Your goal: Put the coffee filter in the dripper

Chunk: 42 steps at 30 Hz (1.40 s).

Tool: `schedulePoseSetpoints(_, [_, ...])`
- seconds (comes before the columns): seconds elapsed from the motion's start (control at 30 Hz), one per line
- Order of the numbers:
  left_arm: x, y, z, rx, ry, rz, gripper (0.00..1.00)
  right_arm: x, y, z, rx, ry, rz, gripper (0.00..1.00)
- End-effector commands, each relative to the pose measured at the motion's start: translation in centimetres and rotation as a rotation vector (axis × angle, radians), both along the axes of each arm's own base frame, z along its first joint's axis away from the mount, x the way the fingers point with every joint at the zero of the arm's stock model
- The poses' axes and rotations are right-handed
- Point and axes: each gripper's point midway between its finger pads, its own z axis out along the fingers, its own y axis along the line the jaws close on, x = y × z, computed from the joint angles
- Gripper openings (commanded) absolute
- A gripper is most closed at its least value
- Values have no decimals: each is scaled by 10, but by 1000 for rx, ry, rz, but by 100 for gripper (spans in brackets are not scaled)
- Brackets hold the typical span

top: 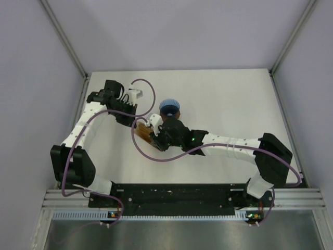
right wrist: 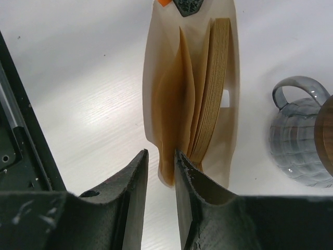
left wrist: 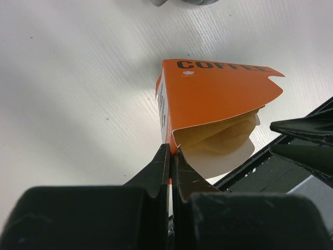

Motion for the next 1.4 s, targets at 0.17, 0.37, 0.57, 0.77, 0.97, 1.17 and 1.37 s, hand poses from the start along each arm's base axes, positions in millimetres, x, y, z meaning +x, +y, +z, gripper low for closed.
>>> schedulePoseSetpoints(0.17, [1,-5,12,-24,-48,-10,0,5,14,-4,0,-6,6,28])
schedulePoseSetpoints(0.37, [0,-5,11,-22,-43,-12,0,6,15,-10,-13,-4,9,28])
schedulePoseSetpoints(0.57, [0,-6,12,-27,-44,-13,0,13,19,-16,-47,-6,-13,26])
schedulePoseSetpoints(0.77, [-1,-4,9,-16,-40,-17,0,17,18,-16,-75,-37,-5,12])
schedulePoseSetpoints(0.97, [0,-3,8,-8,-42,-15,0,8,12,-13,-90,-36,41,18])
schedulePoseSetpoints(1.17, [2,-2,9,-1,-47,-14,0,9,1,-7,-105,-60,33,23])
schedulePoseSetpoints(1.37, [1,-2,8,-1,-42,-15,0,9,1,3,-75,-76,37,22])
